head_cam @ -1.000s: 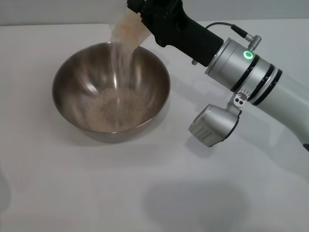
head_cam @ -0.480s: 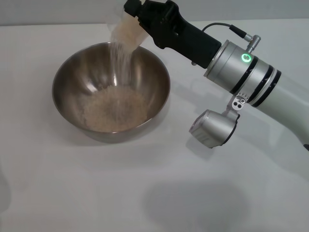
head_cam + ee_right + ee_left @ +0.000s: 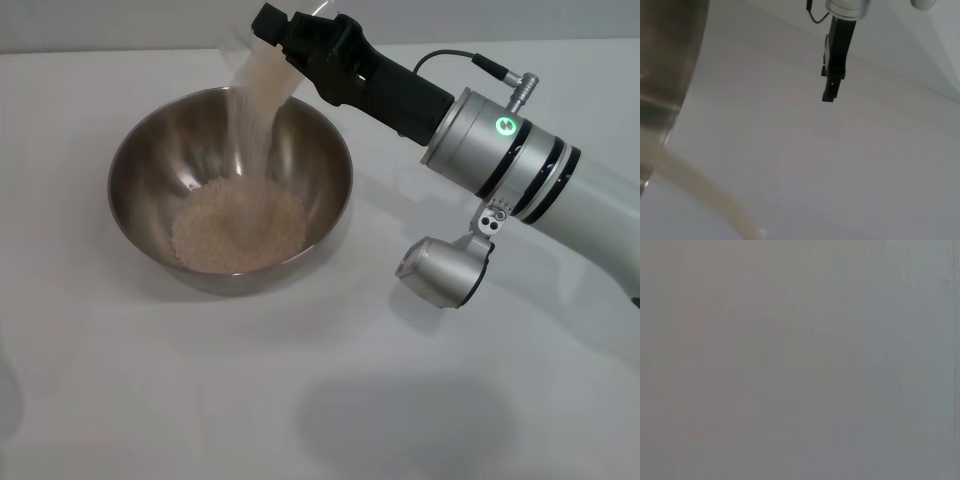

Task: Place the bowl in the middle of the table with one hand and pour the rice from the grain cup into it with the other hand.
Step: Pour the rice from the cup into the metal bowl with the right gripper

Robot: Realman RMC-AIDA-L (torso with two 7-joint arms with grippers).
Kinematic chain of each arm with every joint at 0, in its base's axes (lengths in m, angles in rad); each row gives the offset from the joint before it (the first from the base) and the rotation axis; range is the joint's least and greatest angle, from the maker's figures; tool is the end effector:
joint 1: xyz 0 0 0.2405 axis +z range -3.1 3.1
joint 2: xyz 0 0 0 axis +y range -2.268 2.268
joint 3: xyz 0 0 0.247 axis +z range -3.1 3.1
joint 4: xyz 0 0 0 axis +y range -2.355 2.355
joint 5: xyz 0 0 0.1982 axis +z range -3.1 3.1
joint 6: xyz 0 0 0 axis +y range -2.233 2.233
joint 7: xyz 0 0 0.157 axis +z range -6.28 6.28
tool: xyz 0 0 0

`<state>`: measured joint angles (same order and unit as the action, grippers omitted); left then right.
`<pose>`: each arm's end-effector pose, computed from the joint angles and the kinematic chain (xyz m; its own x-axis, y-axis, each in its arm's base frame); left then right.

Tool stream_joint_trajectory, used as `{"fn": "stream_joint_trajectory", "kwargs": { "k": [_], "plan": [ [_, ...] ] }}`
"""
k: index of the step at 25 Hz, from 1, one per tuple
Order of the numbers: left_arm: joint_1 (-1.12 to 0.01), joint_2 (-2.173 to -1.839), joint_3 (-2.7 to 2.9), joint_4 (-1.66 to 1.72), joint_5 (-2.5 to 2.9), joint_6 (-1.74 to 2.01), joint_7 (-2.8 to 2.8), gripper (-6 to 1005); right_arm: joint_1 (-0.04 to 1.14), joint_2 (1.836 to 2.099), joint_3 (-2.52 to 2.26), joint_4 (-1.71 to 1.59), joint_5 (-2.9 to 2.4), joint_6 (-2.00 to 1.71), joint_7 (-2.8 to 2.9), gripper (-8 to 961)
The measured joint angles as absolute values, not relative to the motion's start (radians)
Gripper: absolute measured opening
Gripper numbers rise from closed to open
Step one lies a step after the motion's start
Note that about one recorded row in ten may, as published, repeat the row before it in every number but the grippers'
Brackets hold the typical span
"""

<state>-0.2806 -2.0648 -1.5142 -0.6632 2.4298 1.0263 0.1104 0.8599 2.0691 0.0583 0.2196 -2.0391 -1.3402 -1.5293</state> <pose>-0.3046 0.3550 0.1132 0.6480 -0.3376 0.6827 0.7616 0.2905 -0.5793 0.1211 0.3599 -0.0763 0.1154 0.7338 0.6695 0.6642 0.4442 -0.6013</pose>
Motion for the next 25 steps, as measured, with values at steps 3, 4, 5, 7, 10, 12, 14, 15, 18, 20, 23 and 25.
{"fn": "stream_joint_trajectory", "kwargs": {
  "k": [3,4,5,7,10,12,14,15,18,20,23,25],
  "plan": [
    [-0.281,-2.065,-1.514,-0.664,2.43,1.026,0.11,758,0.862,2.071,0.058,0.211,-2.039,-1.341,-1.54,0],
    [-0.281,-2.065,-1.514,-0.665,2.43,1.026,0.11,758,0.862,2.072,0.057,0.21,-2.04,-1.341,-1.544,0],
    [-0.281,-2.065,-1.514,-0.665,2.43,1.026,0.11,758,0.862,2.072,0.056,0.208,-2.04,-1.34,-1.548,0],
    [-0.281,-2.065,-1.515,-0.665,2.43,1.026,0.11,758,0.86,2.073,0.056,0.204,-2.046,-1.339,-1.551,0],
    [-0.282,-2.065,-1.517,-0.665,2.43,1.026,0.11,758,0.858,2.074,0.055,0.202,-2.053,-1.34,-1.552,0],
    [-0.285,-2.065,-1.517,-0.666,2.43,1.026,0.11,758,0.858,2.074,0.055,0.2,-2.062,-1.338,-1.553,1],
    [-0.286,-2.065,-1.517,-0.666,2.43,1.026,0.11,758,0.857,2.074,0.056,0.2,-2.065,-1.337,-1.553,1],
    [-0.287,-2.065,-1.517,-0.666,2.43,1.026,0.11,758,0.857,2.074,0.057,0.199,-2.067,-1.337,-1.553,1],
    [-0.29,-2.065,-1.517,-0.663,2.43,1.026,0.11,758,0.857,2.074,0.058,0.199,-2.067,-1.336,-1.553,1],
    [-0.29,-2.065,-1.518,-0.663,2.43,1.026,0.11,758,0.857,2.074,0.059,0.199,-2.067,-1.336,-1.553,2],
    [-0.29,-2.065,-1.519,-0.663,2.43,1.026,0.11,758,0.855,2.074,0.067,0.204,-2.063,-1.336,-1.539,2],
    [-0.29,-2.065,-1.519,-0.663,2.43,1.026,0.11,758,0.851,2.074,0.079,0.217,-2.058,-1.336,-1.521,1]
  ]
}}
